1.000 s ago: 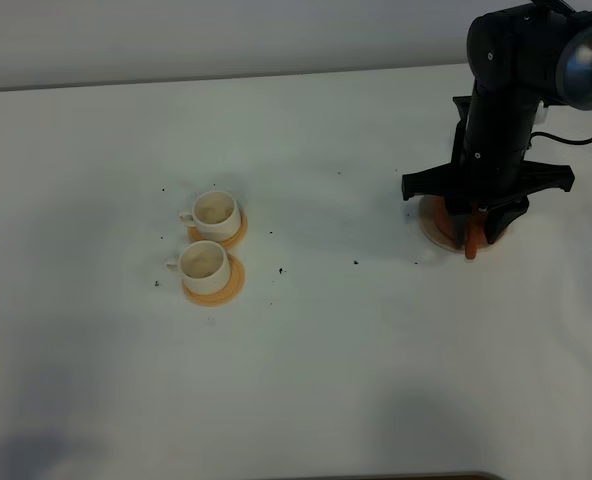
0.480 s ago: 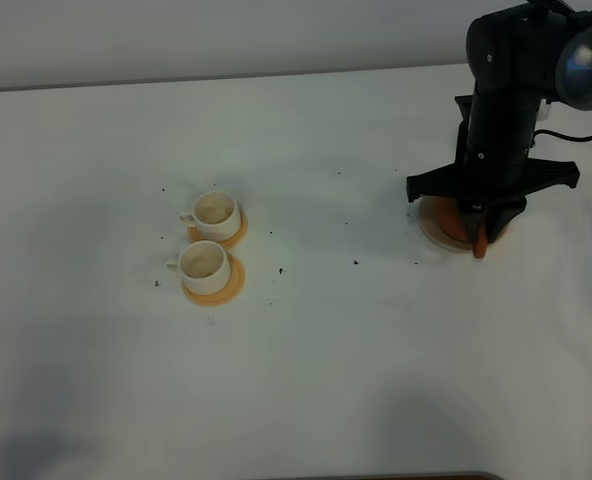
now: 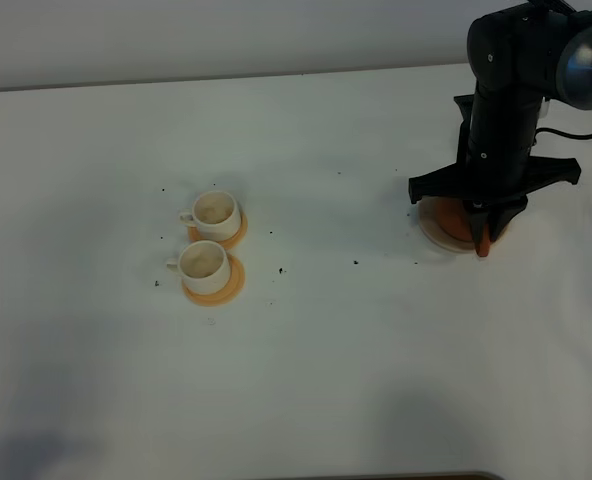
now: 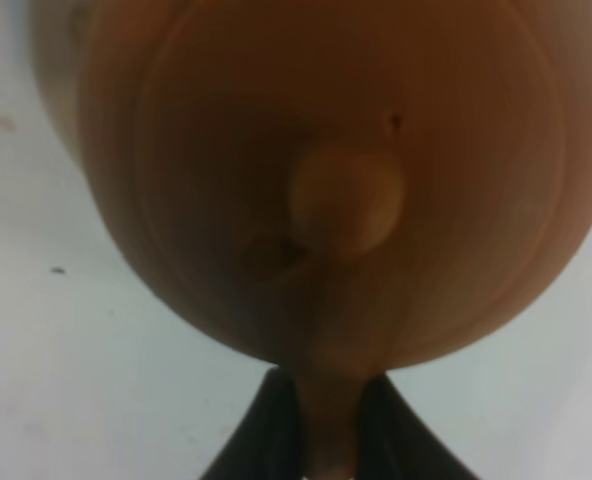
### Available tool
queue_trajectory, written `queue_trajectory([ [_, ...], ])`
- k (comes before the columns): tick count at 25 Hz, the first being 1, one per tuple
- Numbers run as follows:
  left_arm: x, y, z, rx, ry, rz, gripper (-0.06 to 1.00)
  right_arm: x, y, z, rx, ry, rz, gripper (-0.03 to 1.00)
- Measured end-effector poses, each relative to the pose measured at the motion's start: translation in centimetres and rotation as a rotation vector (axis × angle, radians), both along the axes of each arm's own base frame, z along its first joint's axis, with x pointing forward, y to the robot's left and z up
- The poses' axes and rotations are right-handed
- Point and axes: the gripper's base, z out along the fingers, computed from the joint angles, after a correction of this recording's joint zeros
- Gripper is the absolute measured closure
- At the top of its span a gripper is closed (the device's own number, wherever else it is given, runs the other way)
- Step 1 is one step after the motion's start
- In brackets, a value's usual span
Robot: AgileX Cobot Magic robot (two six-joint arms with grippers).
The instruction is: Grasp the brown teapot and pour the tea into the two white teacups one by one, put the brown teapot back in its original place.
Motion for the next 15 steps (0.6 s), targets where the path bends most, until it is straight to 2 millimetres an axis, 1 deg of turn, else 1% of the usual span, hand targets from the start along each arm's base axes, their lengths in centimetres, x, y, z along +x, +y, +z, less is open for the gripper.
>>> queue_trajectory([
  [7, 0.0, 0.0, 0.0, 0.000, 0.000, 0.000, 0.49, -0.3, 0.1, 2.4, 0.014, -0.063, 0.033, 0.88],
  [12, 0.0, 0.0, 0.0, -0.001, 0.000, 0.001, 0.49, -0.5, 0.1, 3.2, 0.014, -0.084, 0.071, 0.88],
  [15, 0.0, 0.0, 0.0, -0.001, 0.000, 0.001, 0.49, -0.6, 0.7, 3.6, -0.003, -0.107, 0.152, 0.88],
])
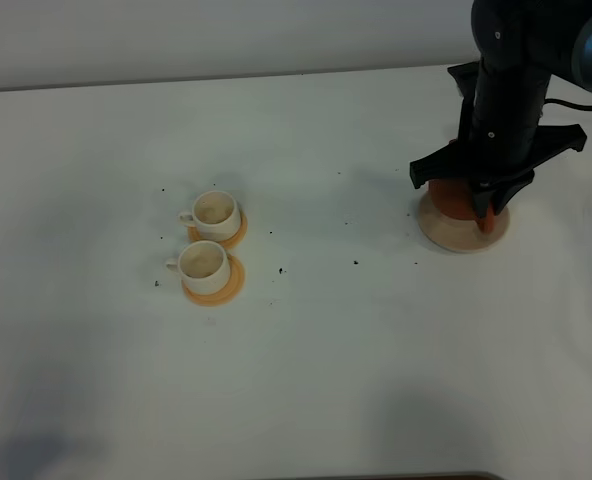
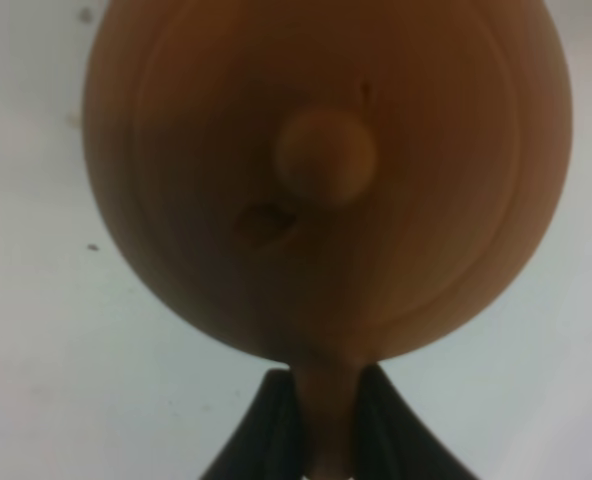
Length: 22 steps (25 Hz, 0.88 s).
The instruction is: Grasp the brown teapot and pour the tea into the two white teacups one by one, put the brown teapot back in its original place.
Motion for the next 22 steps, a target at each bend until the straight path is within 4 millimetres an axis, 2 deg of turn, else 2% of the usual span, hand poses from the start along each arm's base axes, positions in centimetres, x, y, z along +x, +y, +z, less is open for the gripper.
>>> queue_trajectory([
  [10, 0.0, 0.0, 0.0, 0.000, 0.000, 0.000, 0.49, -1.4, 5.2, 2.5, -0.001, -0.146, 0.325, 0.88],
  [22, 0.0, 0.0, 0.0, 0.000, 0.000, 0.000, 0.49, -3.6, 11.8, 1.6, 0.041, -0.247, 0.622, 0.88],
])
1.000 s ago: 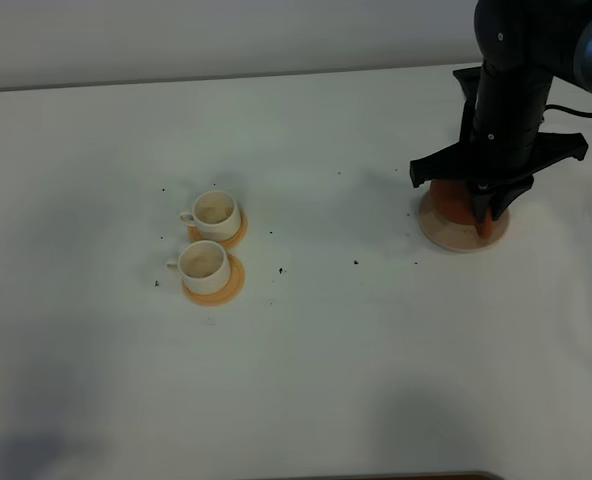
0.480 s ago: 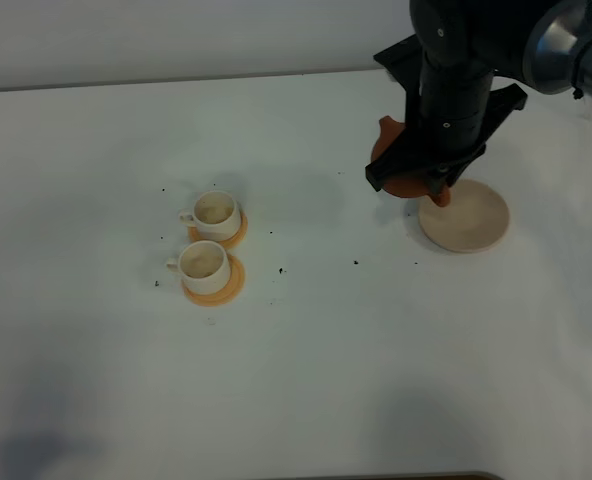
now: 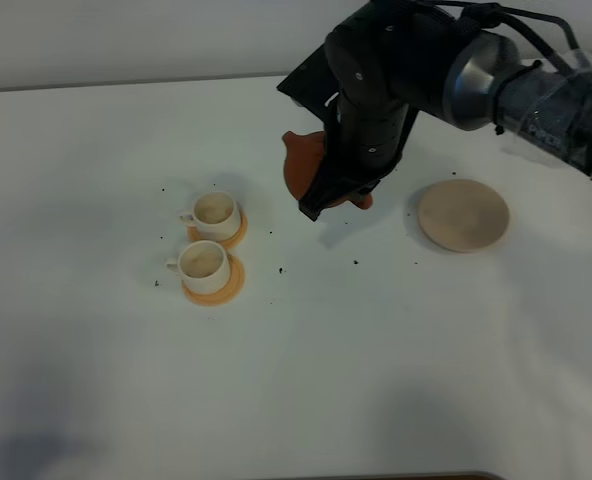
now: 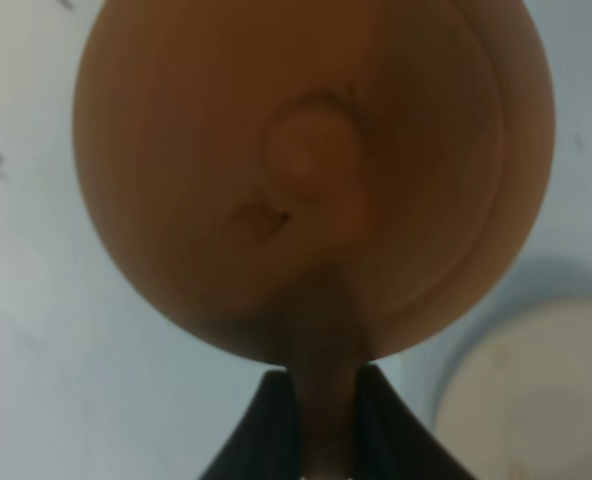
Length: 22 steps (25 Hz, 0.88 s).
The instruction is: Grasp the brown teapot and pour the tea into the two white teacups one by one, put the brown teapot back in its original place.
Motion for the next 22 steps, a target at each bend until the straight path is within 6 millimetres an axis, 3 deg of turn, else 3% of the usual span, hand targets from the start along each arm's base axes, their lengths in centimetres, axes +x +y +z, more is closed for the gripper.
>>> queue_trajectory([
  [7, 0.0, 0.0, 0.0, 0.001, 0.000, 0.000, 0.49, -0.8, 3.8, -1.2, -0.040, -0.035, 0.161, 0.88],
  [18, 0.0, 0.0, 0.0, 0.001, 0.000, 0.000, 0.49, -2.9, 5.9, -1.6, -0.159, -0.142, 0.308, 0.88],
  [22, 0.0, 0.0, 0.0, 0.001, 0.000, 0.000, 0.49, -3.4, 6.6, -2.7, -0.217, -0.172, 0.352, 0.88],
])
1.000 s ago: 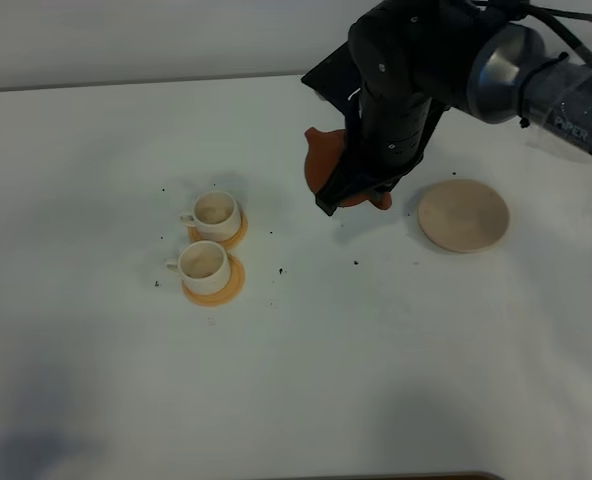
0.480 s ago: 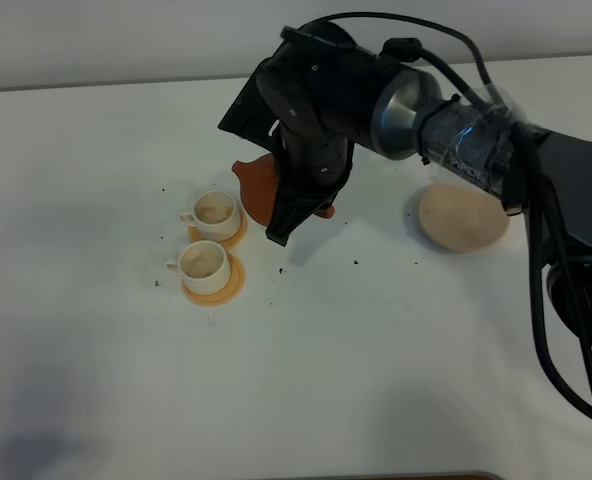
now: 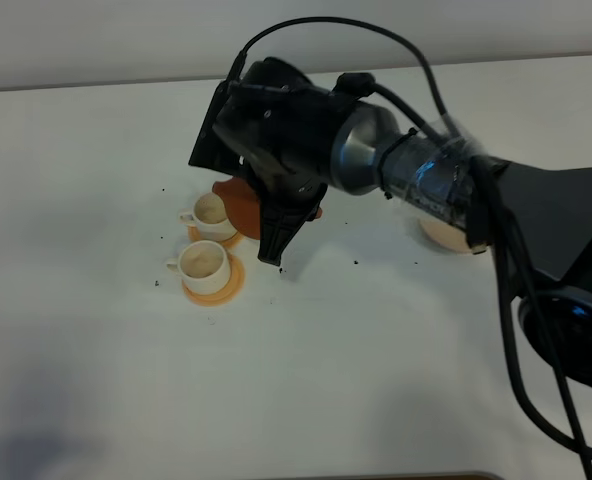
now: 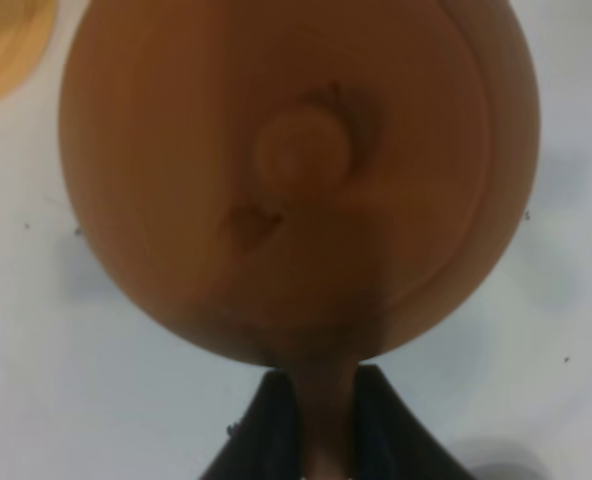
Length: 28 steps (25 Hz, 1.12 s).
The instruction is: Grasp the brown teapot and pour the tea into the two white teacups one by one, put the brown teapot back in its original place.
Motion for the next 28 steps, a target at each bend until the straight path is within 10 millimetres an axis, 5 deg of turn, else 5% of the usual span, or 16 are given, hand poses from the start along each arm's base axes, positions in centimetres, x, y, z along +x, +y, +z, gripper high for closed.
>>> queue_trajectory([
  [13, 0.0, 0.0, 0.0, 0.000, 0.000, 0.000, 0.49, -0.4, 0.9, -1.8, -0.121, -0.102, 0.079, 0.88],
  [28, 0.0, 0.0, 0.0, 0.000, 0.000, 0.000, 0.49, -1.0, 1.7, -1.3, -0.203, -0.231, 0.156, 0.88],
])
